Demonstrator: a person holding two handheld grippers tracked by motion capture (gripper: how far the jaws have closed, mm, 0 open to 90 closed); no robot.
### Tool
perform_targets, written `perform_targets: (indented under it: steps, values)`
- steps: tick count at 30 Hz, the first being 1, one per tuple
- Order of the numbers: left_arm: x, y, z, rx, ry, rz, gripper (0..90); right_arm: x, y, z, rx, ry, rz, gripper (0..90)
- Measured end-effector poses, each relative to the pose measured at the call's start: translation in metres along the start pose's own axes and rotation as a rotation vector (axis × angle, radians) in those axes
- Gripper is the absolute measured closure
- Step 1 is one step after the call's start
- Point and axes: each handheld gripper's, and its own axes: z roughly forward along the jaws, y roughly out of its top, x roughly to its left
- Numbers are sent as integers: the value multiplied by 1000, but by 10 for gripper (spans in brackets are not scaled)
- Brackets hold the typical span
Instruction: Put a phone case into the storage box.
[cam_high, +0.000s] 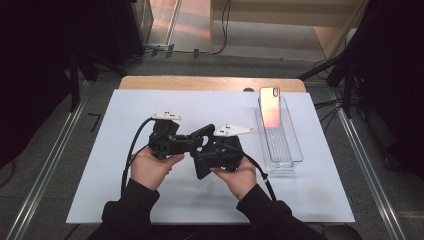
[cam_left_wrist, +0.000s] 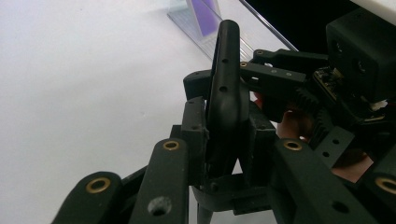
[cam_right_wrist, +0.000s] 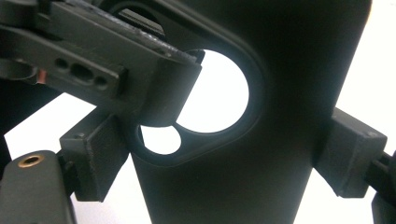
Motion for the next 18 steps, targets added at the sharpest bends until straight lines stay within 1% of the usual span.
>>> perform_targets:
  steps: [4,5,8,11,14,18]
  values:
    - [0,1,-3,-20,-6,-6,667,-2,0,1,7,7,7,122]
    - [1,2,-5,-20,-8,-4,655,-3,0,1,8,8,8,123]
    - [2,3,-8,-35,-13,-19,632,-5,0,1,8,15,10,127]
    - [2,4,-13,-58,-21,-17,598,-6,1,0,10,16,9,128]
    - [2,6,-18,-74,-38,-12,525,-8,1,-1,8,14,18,128]
    - [3,7,-21,-74,-58,-15,448,-10,2,-2,7,6,14,128]
